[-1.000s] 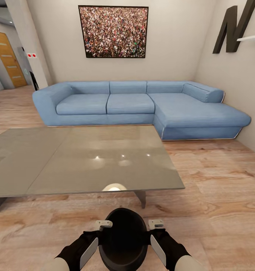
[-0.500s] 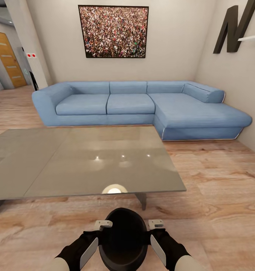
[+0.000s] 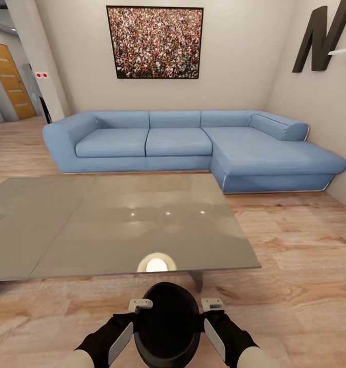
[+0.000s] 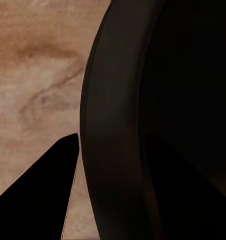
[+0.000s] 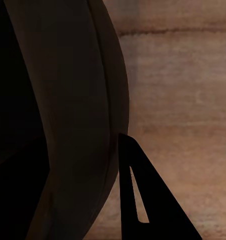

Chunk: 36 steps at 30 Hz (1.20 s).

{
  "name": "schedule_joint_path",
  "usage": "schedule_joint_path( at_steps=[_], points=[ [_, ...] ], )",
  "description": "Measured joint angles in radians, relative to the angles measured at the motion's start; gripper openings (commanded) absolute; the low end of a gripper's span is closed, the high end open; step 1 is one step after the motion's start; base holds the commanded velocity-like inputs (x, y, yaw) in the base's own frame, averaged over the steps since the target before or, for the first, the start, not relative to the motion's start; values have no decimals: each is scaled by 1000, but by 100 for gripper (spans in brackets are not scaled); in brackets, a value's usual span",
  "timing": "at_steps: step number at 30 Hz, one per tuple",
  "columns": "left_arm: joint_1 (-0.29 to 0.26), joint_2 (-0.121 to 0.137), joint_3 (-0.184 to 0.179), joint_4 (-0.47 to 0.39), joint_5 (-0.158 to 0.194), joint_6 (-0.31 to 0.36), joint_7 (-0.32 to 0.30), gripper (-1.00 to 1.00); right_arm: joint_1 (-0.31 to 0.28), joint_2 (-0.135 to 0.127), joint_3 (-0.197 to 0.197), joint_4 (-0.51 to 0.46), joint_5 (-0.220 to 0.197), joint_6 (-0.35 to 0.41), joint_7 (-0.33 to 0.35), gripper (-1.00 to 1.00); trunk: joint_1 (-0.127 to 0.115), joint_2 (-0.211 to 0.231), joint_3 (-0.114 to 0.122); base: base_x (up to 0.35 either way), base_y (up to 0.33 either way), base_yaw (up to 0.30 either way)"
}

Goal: Place each of the two pumpkins and all three candles from the living room inside a cabinet in the living room (use any cabinet), then make sure every cabinet is closed, and position the cauldron so it is next to a table in the living room.

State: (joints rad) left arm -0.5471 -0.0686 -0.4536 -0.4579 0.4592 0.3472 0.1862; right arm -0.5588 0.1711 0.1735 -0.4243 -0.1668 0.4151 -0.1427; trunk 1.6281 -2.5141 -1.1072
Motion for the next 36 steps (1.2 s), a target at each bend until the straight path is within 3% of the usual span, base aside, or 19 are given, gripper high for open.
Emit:
schedule_joint_path(
  at_steps=[17,22,26,36],
  points=[
    [0,0,-1,2,1,-1,0,-100,0,0,0,2,-1,0,0,-100,0,0,0,7,4,0],
    [0,3,-2,-6,6,2,0,-100,-2,0,3,-2,-6,2,-4,-100,2,-2,-19,0,0,0],
    [-1,4,14,-37,-18,33,1,-100,-3,-1,1,-35,-1,34,-8,-100,1,-3,-34,0,0,0],
    [-1,4,11,-32,-14,28,1,-100,-2,-1,1,-31,-1,31,-8,-100,0,-3,-34,14,4,0]
  ],
)
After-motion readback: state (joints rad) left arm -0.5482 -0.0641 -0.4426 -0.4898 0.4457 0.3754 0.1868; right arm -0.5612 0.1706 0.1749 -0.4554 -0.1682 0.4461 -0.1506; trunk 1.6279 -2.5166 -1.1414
